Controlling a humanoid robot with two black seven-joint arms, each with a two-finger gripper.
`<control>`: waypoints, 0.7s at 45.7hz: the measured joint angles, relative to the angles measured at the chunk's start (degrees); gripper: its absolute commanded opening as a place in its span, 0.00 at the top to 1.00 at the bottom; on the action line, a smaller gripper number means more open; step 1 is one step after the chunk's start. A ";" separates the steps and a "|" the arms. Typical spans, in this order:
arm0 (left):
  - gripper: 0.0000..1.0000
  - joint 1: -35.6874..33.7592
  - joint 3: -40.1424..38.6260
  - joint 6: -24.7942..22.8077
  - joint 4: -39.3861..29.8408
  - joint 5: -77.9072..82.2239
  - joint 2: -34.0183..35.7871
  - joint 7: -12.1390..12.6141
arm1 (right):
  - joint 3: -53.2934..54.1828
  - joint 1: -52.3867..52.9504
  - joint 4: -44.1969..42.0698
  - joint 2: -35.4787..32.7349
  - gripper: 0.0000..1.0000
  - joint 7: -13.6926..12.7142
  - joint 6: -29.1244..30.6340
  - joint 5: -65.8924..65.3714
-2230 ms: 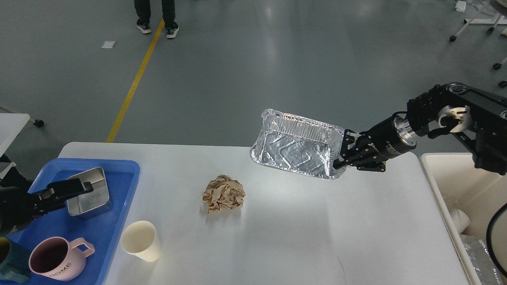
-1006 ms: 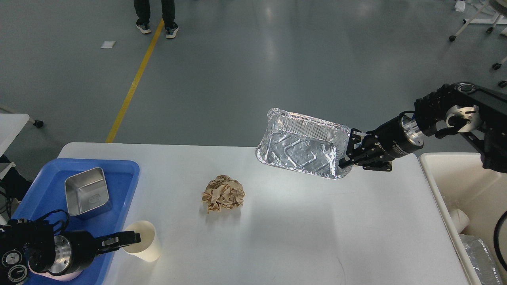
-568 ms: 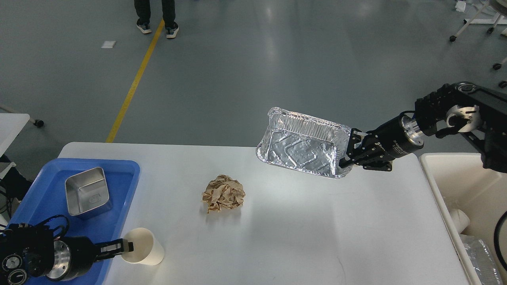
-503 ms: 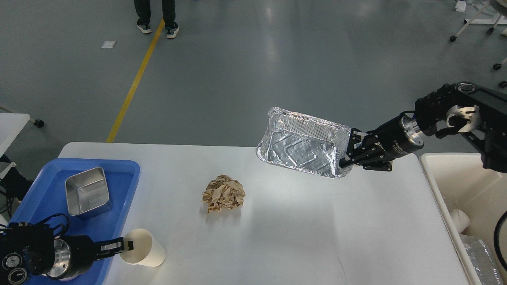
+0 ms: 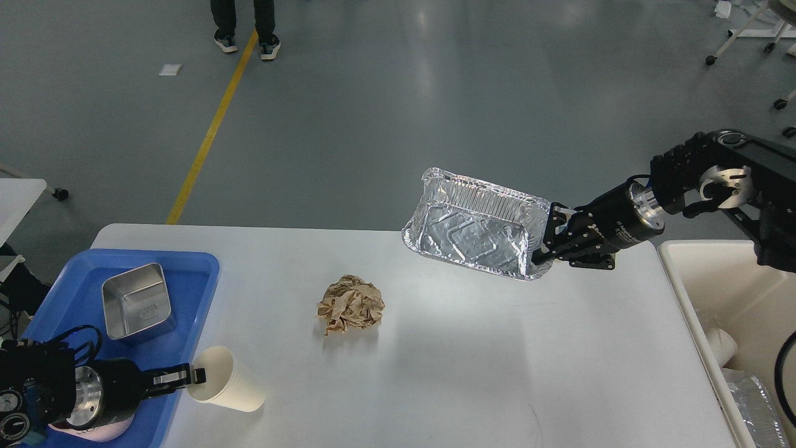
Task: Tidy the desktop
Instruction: 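Grasp the white paper cup with the left gripper and lift it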
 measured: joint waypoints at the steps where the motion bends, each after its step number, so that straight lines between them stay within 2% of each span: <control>1: 1.00 -0.24 -0.11 -0.47 -0.09 0.00 0.51 -0.03 | -0.01 0.00 0.00 0.00 1.00 0.00 0.00 0.00; 16: 1.00 -9.61 -2.07 -8.33 -1.79 -1.65 10.44 -1.61 | -0.10 0.30 0.56 -0.37 1.00 0.00 0.00 0.06; 21: 1.00 -11.00 -4.93 -11.51 -2.09 -4.19 12.35 -2.78 | -0.12 0.33 0.72 -0.63 1.00 0.00 0.00 0.08; 32: 1.00 -14.25 -6.94 -15.02 -3.27 -5.45 17.83 -3.12 | -0.17 0.33 1.00 -1.22 1.00 0.00 0.00 0.02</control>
